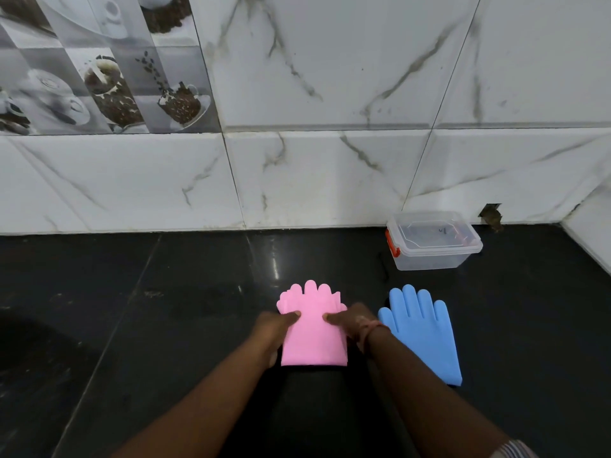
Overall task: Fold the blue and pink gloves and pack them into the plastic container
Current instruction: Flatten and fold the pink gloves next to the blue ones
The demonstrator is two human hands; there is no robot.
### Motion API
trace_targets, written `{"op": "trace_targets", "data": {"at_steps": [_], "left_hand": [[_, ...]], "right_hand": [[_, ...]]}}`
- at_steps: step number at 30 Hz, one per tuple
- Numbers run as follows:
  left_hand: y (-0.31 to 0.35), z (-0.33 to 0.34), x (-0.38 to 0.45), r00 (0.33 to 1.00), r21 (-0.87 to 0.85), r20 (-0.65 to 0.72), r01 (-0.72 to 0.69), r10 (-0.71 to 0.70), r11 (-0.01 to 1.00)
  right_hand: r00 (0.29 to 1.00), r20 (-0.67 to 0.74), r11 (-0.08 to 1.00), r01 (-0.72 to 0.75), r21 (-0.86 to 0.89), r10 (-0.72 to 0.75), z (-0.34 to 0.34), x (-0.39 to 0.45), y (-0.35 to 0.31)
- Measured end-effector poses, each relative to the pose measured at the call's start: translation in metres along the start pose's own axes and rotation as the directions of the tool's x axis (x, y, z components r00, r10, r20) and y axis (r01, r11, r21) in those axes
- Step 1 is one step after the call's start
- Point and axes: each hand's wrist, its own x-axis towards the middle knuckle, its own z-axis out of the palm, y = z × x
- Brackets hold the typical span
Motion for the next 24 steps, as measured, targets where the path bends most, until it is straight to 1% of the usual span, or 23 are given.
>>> {"op": "trace_targets", "data": {"at_steps": [1, 2, 3, 4, 6, 7, 8, 9, 10, 11, 12, 13, 14, 15, 16, 17, 18, 19, 20, 21, 22, 23, 24], "left_hand": [[0.002, -0.005, 0.000, 0.996, -0.050, 0.060, 0.068, -0.065, 0.996], [0.003, -0.011, 0.000, 0.988, -0.065, 0.113, 0.117, -0.109, 0.991], [0.003, -0.017, 0.002, 0.980, -0.062, 0.154, 0.135, -0.124, 0.989], [0.004, -0.021, 0.002, 0.977, -0.035, 0.184, 0.118, -0.109, 0.992], [0.009, -0.025, 0.002, 0.969, 0.005, 0.244, 0.024, -0.024, 1.000], [0.014, -0.027, 0.001, 0.958, -0.008, 0.284, -0.033, 0.033, 0.999], [0.019, -0.027, 0.002, 0.945, -0.025, 0.312, -0.093, 0.096, 0.995], [0.025, -0.029, 0.003, 0.930, -0.033, 0.325, -0.172, 0.173, 0.985], [0.032, -0.030, 0.004, 0.908, -0.026, 0.320, -0.277, 0.270, 0.961], [0.038, -0.032, 0.004, 0.873, 0.001, 0.306, -0.399, 0.380, 0.917], [0.043, -0.033, 0.004, 0.815, 0.063, 0.298, -0.536, 0.496, 0.842], [0.046, -0.035, 0.003, 0.731, 0.149, 0.312, -0.668, 0.607, 0.729], [0.047, -0.035, 0.000, 0.623, 0.229, 0.351, -0.781, 0.699, 0.581], [0.044, -0.036, -0.001, 0.506, 0.283, 0.409, -0.861, 0.759, 0.422], [0.036, -0.038, -0.001, 0.399, 0.313, 0.486, -0.910, 0.778, 0.271], [0.022, -0.041, 0.000, 0.327, 0.346, 0.574, -0.928, 0.751, 0.139], [0.005, -0.045, 0.001, 0.293, 0.398, 0.662, -0.917, 0.690, 0.008], [-0.015, -0.050, 0.003, 0.283, 0.446, 0.727, -0.888, 0.625, -0.117], [-0.034, -0.057, 0.007, 0.296, 0.480, 0.763, -0.855, 0.575, -0.197], [-0.048, -0.064, 0.010, 0.332, 0.506, 0.776, -0.836, 0.537, -0.215], [-0.054, -0.070, 0.011, 0.380, 0.531, 0.779, -0.822, 0.498, -0.203], [-0.056, -0.076, 0.010, 0.416, 0.545, 0.786, -0.816, 0.458, -0.194], [-0.054, -0.079, 0.007, 0.440, 0.552, 0.782, -0.817, 0.442, -0.163]], "right_hand": [[0.992, 0.100, 0.991, -0.085, 0.100, 0.075, -0.005, -0.002, 0.000], [0.973, 0.198, 0.971, -0.155, 0.180, 0.118, -0.010, -0.007, 0.000], [0.954, 0.277, 0.953, -0.186, 0.238, 0.117, -0.014, -0.011, 0.001], [0.942, 0.324, 0.948, -0.175, 0.267, 0.083, -0.017, -0.014, 0.003], [0.936, 0.351, 0.948, -0.081, 0.309, -0.035, -0.023, -0.019, 0.003], [0.942, 0.318, 0.945, 0.000, 0.328, -0.110, -0.025, -0.022, 0.002], [0.945, 0.252, 0.939, 0.122, 0.321, -0.209, -0.027, -0.025, 0.000], [0.931, 0.153, 0.922, 0.284, 0.264, -0.331, -0.029, -0.027, -0.003], [0.885, 0.060, 0.879, 0.447, 0.165, -0.461, -0.032, -0.030, -0.007], [0.814, -0.009, 0.812, 0.581, 0.052, -0.581, -0.034, -0.032, -0.011], [0.726, -0.044, 0.727, 0.684, -0.062, -0.687, -0.035, -0.035, -0.015], [0.625, -0.043, 0.619, 0.759, -0.199, -0.780, -0.036, -0.037, -0.016], [0.521, -0.004, 0.488, 0.797, -0.357, -0.854, -0.036, -0.036, -0.014], [0.451, 0.077, 0.350, 0.779, -0.520, -0.889, -0.035, -0.033, -0.007], [0.448, 0.180, 0.237, 0.724, -0.648, -0.876, -0.033, -0.030, 0.005], [0.497, 0.273, 0.163, 0.668, -0.726, -0.823, -0.031, -0.029, 0.021], [0.559, 0.343, 0.122, 0.633, -0.764, -0.755, -0.028, -0.028, 0.037], [0.606, 0.388, 0.114, 0.625, -0.772, -0.694, -0.025, -0.027, 0.052], [0.629, 0.408, 0.130, 0.633, -0.764, -0.662, -0.022, -0.028, 0.063], [0.635, 0.412, 0.146, 0.640, -0.755, -0.653, -0.021, -0.028, 0.070], [0.643, 0.414, 0.169, 0.648, -0.743, -0.644, -0.022, -0.029, 0.072], [0.663, 0.414, 0.219, 0.656, -0.722, -0.624, -0.024, -0.033, 0.071], [0.687, 0.403, 0.312, 0.670, -0.674, -0.605, -0.027, -0.037, 0.068]]}}
